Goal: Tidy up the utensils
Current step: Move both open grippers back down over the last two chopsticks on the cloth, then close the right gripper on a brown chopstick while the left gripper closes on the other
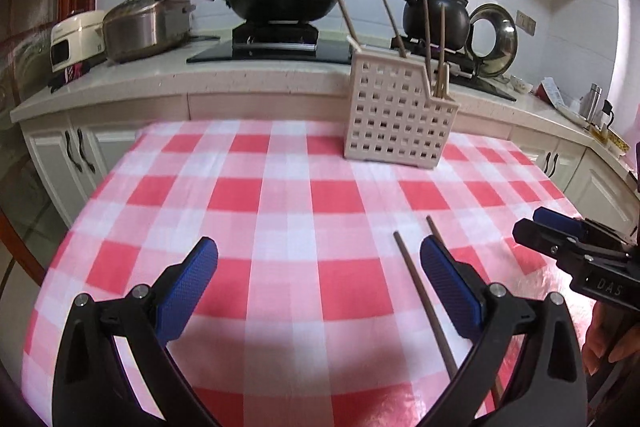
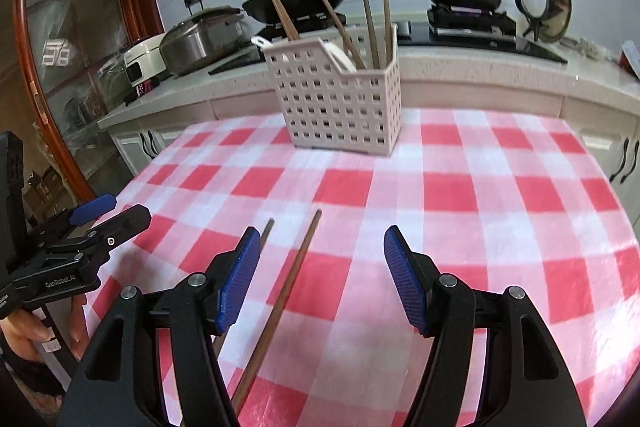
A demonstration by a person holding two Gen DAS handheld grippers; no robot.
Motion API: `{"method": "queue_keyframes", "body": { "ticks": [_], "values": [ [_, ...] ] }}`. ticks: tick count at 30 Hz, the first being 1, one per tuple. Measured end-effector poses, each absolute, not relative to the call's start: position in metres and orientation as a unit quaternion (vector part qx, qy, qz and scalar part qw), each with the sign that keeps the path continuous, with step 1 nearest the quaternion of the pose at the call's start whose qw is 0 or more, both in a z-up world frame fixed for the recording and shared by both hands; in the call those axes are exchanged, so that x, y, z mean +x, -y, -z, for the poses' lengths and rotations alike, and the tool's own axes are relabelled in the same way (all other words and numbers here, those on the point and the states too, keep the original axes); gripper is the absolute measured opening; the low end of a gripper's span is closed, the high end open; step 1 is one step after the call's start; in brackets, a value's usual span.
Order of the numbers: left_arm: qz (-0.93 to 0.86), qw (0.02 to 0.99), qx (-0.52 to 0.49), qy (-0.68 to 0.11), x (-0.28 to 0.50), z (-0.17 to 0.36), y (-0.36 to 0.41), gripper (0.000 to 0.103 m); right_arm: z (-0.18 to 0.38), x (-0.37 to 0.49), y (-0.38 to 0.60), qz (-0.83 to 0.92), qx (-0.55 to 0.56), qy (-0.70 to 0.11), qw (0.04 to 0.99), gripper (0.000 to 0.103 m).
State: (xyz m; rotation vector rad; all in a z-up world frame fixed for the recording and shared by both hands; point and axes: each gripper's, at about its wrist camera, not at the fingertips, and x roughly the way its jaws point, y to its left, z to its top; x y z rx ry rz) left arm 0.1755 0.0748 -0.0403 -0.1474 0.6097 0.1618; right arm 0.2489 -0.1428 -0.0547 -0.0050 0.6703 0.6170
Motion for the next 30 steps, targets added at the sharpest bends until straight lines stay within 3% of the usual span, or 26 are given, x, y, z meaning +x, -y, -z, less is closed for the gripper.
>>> {"method": "queue_keyframes", "body": {
  "ticks": [11, 20, 30],
  "values": [
    [-0.089, 0.938, -0.076, -0.325, 0.169, 0.061, -0.08, 0.098, 0.083, 0.244, 0.118, -0.294, -0.019, -0.369, 0.882, 0.061],
    [-0.097, 0.939, -0.086, -0.32, 0.162, 0.064, -0.09, 0.098, 0.096, 0.256, 0.1, -0.284, -0.039, -0.406, 0.868, 0.038],
    [-0.084, 0.937, -0.096, -0.325, 0.164, 0.066, -0.094, 0.098, 0.1, 0.268, 0.071, -0.267, -0.08, -0.413, 0.867, 0.024]
  ]
}}
